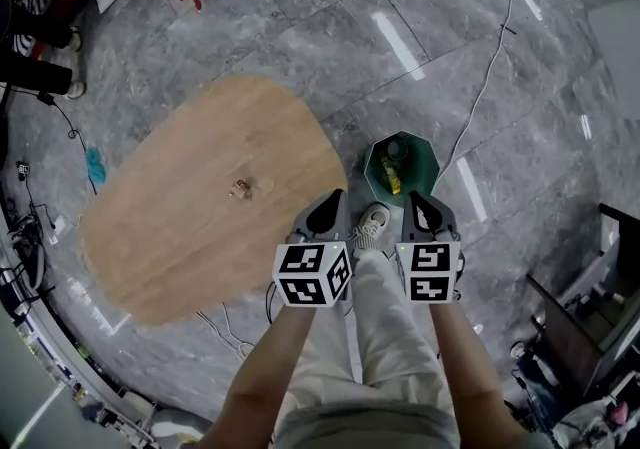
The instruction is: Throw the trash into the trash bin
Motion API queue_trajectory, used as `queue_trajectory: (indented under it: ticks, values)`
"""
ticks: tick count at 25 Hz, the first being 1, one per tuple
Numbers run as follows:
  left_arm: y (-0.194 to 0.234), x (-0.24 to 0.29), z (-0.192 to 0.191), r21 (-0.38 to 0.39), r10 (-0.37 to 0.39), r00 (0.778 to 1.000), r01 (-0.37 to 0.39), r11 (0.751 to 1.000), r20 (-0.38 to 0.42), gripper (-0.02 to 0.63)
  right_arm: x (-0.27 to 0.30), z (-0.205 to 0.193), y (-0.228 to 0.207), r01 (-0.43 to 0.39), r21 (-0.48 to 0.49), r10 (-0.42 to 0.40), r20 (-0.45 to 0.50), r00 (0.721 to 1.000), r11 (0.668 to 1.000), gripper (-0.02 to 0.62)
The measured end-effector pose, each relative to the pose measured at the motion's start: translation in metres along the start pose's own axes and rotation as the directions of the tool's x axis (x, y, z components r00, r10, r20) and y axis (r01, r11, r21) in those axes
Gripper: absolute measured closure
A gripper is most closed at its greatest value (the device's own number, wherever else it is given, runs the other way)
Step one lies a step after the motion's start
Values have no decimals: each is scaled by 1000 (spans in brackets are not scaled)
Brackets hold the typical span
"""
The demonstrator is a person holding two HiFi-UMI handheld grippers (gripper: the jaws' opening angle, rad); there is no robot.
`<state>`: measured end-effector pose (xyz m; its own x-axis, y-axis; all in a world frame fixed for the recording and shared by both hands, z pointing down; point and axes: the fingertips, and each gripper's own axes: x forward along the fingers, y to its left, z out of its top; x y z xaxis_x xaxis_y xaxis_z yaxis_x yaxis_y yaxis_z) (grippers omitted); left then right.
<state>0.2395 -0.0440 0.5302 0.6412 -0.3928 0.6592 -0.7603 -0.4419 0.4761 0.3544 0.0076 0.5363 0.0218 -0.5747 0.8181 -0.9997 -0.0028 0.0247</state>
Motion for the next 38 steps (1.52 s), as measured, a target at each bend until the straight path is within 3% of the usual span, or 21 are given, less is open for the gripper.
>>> queue_trajectory:
  ticks: [18,38]
  values:
    - [84,-77,13,-123,103,991,-92,988,82,606,-3,54,95,-84,-102,90,53,995,991,584]
    - [180,-129,-1,-229,203,973,-175,958,107,606,34,66,200,-176,-215,184,21,983,961,584]
